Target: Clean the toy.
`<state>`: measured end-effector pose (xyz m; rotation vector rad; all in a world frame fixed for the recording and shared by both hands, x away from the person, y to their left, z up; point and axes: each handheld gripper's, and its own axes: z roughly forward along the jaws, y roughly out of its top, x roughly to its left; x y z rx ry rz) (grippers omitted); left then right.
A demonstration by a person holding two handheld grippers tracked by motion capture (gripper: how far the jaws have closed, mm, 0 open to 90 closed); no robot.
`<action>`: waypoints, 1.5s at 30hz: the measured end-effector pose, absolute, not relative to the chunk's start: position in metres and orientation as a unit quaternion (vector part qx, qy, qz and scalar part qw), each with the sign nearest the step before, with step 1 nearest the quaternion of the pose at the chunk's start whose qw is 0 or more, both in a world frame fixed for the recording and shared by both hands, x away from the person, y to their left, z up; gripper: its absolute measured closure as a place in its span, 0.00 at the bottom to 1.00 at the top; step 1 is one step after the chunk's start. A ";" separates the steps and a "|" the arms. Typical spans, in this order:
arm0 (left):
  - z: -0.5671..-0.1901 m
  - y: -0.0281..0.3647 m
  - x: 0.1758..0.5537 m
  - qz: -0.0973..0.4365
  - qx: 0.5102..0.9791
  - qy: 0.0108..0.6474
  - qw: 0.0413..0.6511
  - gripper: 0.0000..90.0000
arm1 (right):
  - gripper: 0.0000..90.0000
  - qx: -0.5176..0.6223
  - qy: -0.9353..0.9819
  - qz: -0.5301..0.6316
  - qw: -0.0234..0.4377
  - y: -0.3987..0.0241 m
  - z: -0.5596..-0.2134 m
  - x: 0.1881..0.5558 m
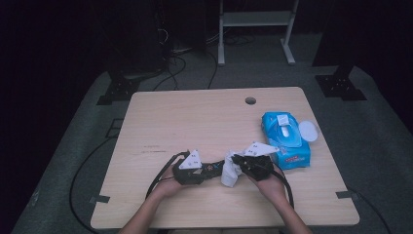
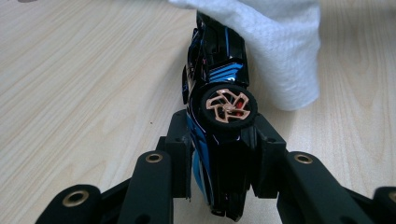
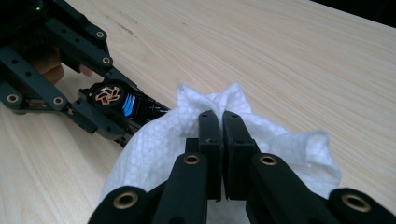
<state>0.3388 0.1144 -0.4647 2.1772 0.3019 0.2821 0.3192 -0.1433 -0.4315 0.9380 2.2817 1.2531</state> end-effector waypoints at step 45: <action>-0.477 0.107 0.343 0.113 0.888 0.130 0.427 0.72 | 0.97 0.319 0.812 0.453 0.182 -0.135 -0.433 0.315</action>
